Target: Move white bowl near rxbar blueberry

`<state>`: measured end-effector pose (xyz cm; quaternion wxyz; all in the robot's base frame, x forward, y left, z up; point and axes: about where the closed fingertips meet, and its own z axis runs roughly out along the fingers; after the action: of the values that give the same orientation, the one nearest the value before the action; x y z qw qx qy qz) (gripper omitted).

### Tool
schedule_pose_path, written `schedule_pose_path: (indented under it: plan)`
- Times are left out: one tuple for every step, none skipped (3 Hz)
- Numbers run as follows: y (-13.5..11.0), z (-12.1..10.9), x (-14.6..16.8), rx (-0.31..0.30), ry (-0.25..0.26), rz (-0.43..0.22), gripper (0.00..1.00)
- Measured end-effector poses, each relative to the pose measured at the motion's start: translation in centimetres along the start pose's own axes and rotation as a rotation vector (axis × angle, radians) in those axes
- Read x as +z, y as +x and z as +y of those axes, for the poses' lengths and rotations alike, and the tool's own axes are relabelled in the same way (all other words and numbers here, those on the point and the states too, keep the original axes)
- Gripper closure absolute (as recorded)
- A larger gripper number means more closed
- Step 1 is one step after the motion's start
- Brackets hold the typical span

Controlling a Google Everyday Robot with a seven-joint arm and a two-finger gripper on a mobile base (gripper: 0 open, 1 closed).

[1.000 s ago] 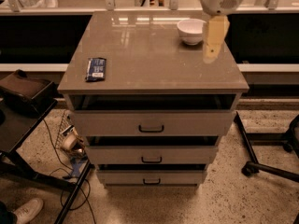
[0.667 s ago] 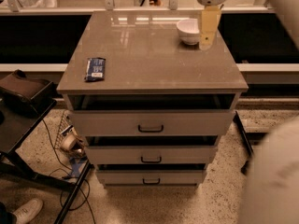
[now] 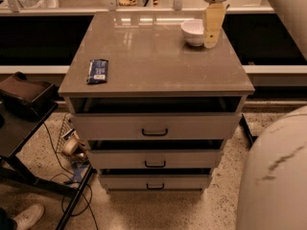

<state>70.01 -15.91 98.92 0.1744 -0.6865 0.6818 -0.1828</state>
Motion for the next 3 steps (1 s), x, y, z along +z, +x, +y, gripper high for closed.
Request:
schedule_pose_path:
  plan:
    - [1.4, -1.3, 1.4, 0.027, 0.010, 0.029, 0.00]
    - [5.2, -4.9, 7.6, 0.113, 0.013, 0.075, 0.00]
    - [5.2, -5.0, 7.4, 0.113, 0.016, 0.073, 0.00]
